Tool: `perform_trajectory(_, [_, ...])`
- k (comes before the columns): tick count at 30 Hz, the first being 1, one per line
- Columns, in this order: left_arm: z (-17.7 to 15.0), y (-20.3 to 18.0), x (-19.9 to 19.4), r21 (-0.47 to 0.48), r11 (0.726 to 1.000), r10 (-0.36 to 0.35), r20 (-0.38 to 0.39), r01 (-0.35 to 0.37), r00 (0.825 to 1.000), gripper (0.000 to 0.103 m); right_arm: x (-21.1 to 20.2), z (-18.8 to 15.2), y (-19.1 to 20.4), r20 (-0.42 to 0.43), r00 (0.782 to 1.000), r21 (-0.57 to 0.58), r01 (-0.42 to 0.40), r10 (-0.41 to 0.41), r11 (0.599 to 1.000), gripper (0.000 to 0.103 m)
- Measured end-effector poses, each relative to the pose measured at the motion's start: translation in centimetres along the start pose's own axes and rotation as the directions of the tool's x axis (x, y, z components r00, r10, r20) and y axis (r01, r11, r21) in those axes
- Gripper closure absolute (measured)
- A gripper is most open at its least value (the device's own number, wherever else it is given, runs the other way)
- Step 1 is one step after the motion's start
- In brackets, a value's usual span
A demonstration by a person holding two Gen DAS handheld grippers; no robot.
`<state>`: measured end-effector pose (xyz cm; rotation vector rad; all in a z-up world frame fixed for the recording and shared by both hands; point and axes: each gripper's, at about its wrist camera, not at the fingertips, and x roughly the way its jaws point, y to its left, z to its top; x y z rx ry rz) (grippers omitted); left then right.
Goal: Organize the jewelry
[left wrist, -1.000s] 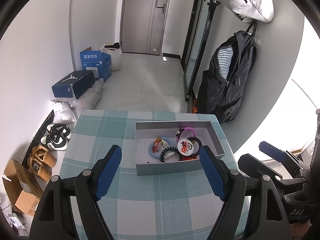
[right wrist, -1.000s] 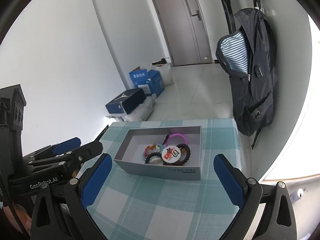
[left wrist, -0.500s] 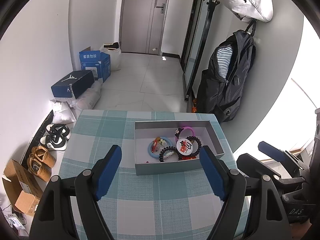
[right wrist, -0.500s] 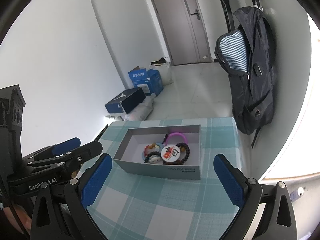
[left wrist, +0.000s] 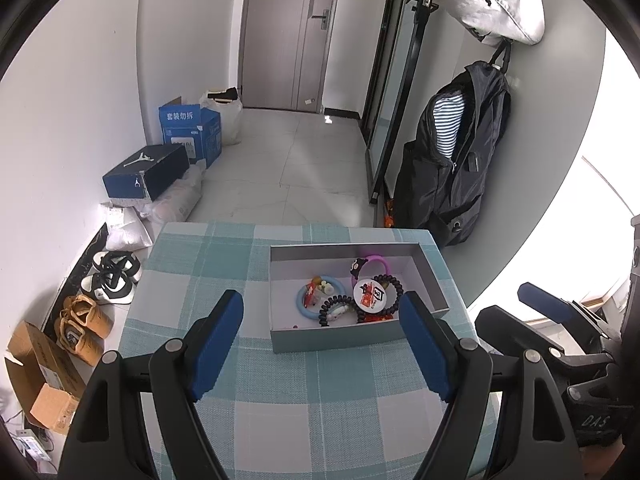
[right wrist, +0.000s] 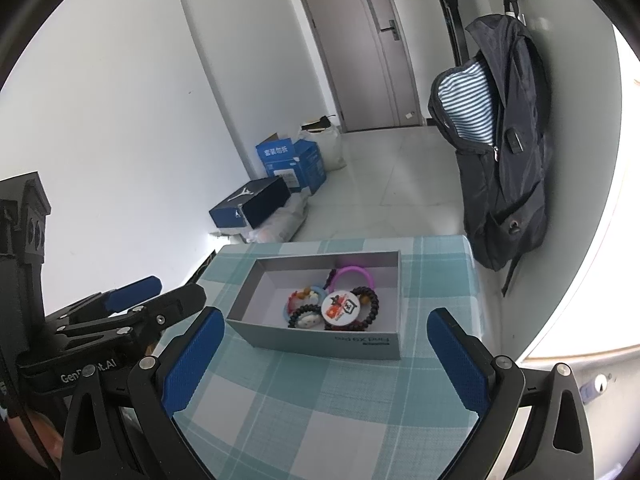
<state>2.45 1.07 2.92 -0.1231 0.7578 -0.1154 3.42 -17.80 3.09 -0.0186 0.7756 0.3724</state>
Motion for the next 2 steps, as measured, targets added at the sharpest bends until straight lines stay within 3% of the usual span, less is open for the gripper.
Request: perform_trajectory(2, [-0.13, 0.01, 0.19, -0.001, 1.000, 0.001, -0.003, -0.001, 1.000, 0.026, -0.03, 0.00, -0.03, 0.000, 1.000, 0.001, -0.001, 0.001, 1.000, 0.001])
